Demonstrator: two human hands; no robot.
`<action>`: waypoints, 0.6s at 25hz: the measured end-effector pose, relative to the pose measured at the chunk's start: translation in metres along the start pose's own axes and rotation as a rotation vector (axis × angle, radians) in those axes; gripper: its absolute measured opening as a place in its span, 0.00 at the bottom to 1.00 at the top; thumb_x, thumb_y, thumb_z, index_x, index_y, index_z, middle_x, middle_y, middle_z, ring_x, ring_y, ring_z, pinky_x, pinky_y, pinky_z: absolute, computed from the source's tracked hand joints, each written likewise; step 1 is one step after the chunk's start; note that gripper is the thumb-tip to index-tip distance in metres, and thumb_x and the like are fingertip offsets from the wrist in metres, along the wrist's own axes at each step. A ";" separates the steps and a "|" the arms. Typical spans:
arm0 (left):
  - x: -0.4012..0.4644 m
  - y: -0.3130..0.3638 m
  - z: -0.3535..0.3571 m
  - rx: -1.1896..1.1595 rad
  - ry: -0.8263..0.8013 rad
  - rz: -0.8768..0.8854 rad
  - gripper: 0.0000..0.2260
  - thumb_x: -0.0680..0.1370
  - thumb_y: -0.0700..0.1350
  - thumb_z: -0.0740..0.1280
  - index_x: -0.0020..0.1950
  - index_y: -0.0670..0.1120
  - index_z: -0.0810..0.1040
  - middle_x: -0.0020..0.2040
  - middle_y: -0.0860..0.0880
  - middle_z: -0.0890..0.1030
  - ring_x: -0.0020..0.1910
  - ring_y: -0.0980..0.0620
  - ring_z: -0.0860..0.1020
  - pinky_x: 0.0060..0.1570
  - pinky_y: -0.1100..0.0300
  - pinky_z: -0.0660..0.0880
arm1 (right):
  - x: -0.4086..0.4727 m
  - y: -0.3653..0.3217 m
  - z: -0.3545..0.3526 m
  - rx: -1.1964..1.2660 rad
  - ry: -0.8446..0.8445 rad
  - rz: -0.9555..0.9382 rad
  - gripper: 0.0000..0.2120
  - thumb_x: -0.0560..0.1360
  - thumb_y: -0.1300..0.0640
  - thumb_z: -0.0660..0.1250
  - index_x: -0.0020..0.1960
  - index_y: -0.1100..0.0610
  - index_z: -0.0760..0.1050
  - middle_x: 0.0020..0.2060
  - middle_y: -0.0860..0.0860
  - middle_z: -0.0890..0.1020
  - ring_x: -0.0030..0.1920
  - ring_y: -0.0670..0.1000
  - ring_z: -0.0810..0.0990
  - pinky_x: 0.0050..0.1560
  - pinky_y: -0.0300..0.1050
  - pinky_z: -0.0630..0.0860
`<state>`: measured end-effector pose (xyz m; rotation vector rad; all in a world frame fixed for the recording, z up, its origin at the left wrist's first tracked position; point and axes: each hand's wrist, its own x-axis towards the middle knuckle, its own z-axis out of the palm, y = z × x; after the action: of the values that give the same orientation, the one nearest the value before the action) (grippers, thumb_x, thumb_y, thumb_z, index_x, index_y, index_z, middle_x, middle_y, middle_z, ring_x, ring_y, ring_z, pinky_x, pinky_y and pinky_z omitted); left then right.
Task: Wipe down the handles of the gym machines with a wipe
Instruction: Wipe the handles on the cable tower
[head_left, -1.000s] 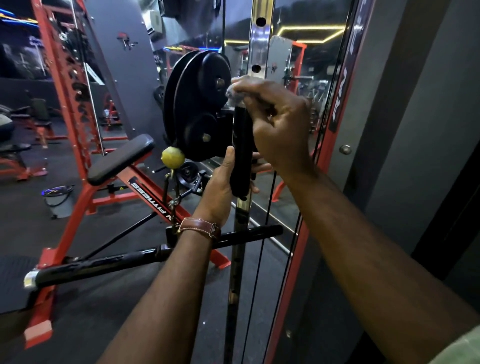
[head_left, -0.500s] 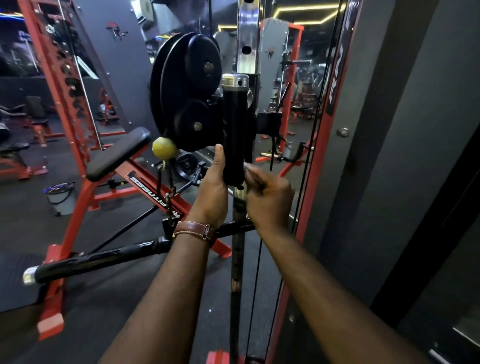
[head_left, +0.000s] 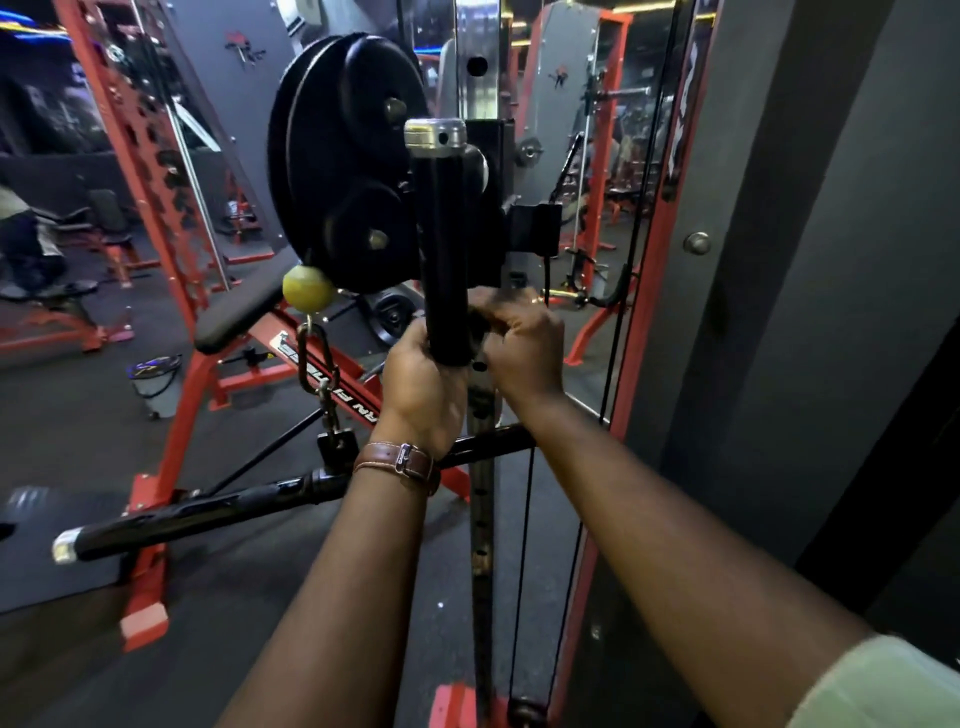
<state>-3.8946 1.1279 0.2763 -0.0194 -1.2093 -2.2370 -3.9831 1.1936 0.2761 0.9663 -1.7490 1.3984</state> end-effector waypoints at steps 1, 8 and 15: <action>0.002 -0.001 -0.001 -0.039 0.012 -0.009 0.16 0.83 0.42 0.53 0.57 0.38 0.79 0.59 0.40 0.81 0.63 0.43 0.77 0.67 0.51 0.72 | 0.007 0.006 0.006 -0.055 0.014 0.001 0.21 0.64 0.71 0.62 0.49 0.58 0.86 0.46 0.53 0.87 0.48 0.52 0.85 0.51 0.49 0.82; 0.000 -0.010 -0.004 -0.007 0.047 0.013 0.14 0.83 0.42 0.53 0.51 0.42 0.78 0.44 0.47 0.82 0.43 0.52 0.80 0.44 0.60 0.76 | -0.019 -0.031 -0.015 0.254 -0.081 0.295 0.16 0.70 0.73 0.66 0.48 0.57 0.86 0.44 0.50 0.87 0.47 0.44 0.85 0.50 0.43 0.82; -0.005 -0.033 0.014 -0.340 0.109 0.013 0.30 0.84 0.61 0.45 0.53 0.45 0.81 0.46 0.48 0.85 0.47 0.53 0.83 0.47 0.61 0.77 | 0.000 -0.071 -0.037 0.913 -0.108 0.895 0.11 0.78 0.70 0.63 0.47 0.61 0.83 0.36 0.52 0.83 0.36 0.48 0.81 0.41 0.40 0.78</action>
<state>-3.9106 1.1547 0.2576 -0.0382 -0.7601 -2.3730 -3.9191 1.2197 0.3159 0.6600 -1.6705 2.9160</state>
